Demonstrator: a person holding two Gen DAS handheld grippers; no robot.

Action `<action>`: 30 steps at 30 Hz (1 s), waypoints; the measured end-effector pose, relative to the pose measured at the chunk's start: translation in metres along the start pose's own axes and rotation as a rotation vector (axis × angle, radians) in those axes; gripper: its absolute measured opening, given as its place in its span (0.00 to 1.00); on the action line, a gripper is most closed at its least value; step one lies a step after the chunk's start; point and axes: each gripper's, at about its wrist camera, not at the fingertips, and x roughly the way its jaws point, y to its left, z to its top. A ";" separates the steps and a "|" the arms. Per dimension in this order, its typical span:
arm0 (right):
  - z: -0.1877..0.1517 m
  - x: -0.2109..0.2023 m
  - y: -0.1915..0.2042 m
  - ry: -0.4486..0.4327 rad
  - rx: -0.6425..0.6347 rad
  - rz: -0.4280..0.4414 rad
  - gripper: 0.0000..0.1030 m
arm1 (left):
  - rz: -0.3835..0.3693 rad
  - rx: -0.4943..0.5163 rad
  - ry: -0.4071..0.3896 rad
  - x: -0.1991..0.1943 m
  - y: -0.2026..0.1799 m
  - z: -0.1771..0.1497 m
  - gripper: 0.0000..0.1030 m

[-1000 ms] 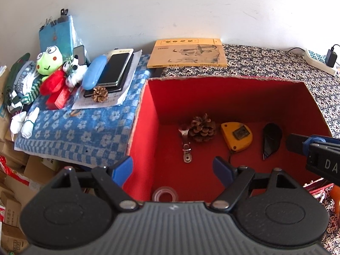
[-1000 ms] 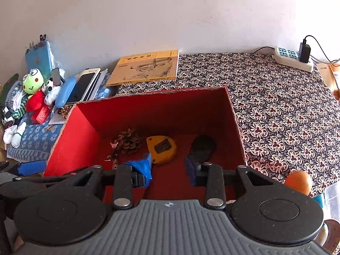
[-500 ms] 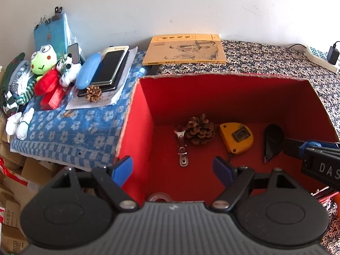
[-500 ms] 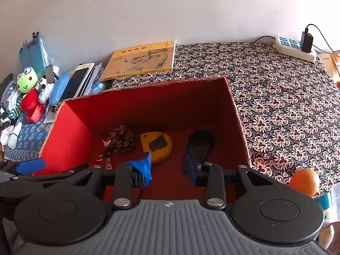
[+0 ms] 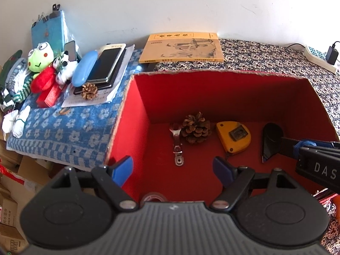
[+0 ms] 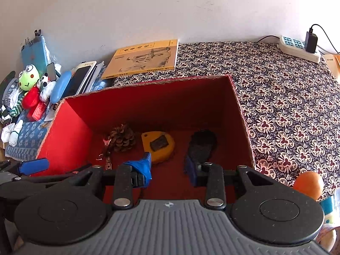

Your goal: Organize rigid objects

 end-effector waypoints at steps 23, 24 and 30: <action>-0.006 -0.003 -0.007 -0.029 0.038 0.036 0.18 | 0.002 0.024 0.005 0.005 -0.006 -0.003 0.81; -0.006 -0.003 -0.007 -0.029 0.038 0.035 0.18 | 0.002 0.024 0.005 0.005 -0.006 -0.003 0.81; -0.006 -0.003 -0.005 -0.034 0.032 0.036 0.18 | 0.004 0.023 0.001 0.004 -0.005 -0.003 0.81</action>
